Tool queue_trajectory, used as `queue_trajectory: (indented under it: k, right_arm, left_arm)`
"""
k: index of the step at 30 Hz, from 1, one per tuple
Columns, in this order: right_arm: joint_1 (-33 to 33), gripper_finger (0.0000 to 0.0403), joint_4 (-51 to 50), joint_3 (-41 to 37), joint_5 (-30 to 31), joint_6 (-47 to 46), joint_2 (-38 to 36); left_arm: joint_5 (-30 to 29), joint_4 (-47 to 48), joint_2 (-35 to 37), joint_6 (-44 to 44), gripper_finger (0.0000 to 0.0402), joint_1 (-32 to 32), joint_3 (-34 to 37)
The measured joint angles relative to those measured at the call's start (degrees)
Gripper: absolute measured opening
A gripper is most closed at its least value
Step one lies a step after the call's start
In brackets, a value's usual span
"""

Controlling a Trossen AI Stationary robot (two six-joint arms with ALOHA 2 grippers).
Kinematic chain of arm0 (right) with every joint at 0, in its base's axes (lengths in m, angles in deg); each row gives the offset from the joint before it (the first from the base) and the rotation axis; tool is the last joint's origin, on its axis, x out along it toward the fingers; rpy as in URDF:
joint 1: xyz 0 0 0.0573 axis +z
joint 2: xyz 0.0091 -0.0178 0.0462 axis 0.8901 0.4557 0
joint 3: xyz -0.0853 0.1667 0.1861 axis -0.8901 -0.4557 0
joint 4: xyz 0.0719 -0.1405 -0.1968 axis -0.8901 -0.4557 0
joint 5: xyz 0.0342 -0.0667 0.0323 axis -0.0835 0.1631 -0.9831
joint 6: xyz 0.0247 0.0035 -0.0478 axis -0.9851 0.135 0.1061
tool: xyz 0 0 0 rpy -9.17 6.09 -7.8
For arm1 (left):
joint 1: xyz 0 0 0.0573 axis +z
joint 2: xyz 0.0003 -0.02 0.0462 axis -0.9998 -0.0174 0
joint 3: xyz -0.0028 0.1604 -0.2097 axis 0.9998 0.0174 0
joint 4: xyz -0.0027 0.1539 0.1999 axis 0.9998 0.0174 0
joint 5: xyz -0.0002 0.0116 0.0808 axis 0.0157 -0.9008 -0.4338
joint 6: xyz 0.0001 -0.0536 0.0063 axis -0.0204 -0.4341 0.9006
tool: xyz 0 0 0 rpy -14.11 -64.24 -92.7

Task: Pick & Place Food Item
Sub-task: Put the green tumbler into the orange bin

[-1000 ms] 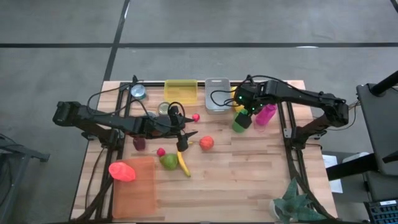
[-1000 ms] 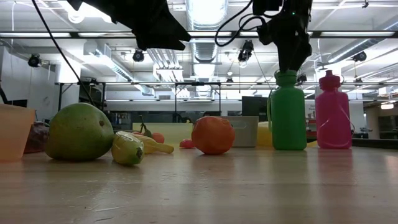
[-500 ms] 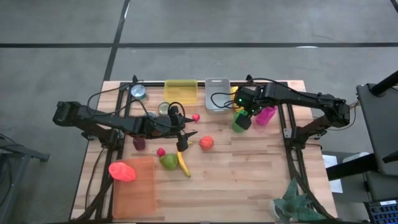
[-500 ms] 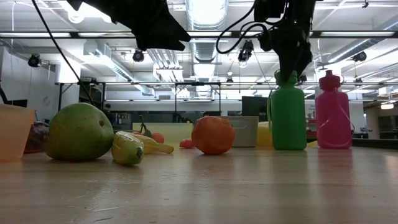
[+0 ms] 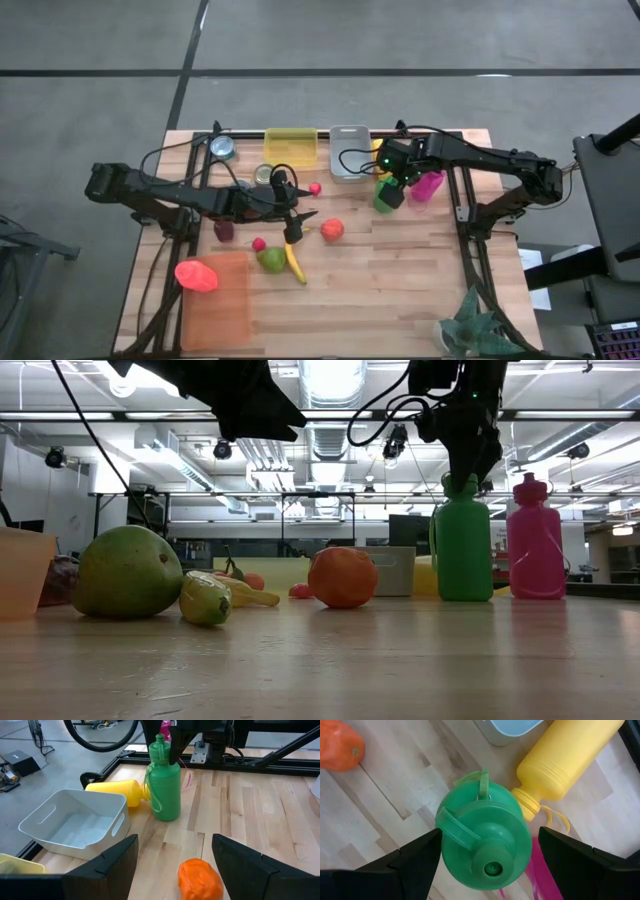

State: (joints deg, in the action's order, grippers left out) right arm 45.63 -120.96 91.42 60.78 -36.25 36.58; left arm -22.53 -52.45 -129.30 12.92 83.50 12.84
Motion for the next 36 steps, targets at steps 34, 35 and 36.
queue_trajectory:
  k: [34, 35, 36]
  right_arm:
    - [0.1, 0.0214, 0.4, 0.2, -0.7, -0.2, 0.0]
    - [0.1, 0.0214, 0.4, 0.2, -0.7, -0.1, 0.0]
    - [0.1, 0.0214, 0.4, 0.2, -0.9, -0.1, 0.0]
  left_arm:
    - [0.0, 0.0, 0.0, 0.0, 0.0257, 0.0, 0.0]
    - [0.0, 0.0, 0.0, 0.0, 0.0257, 0.0, 0.0]
    - [0.0, 0.0, 0.0, 0.0, 0.0257, 0.0, 0.0]
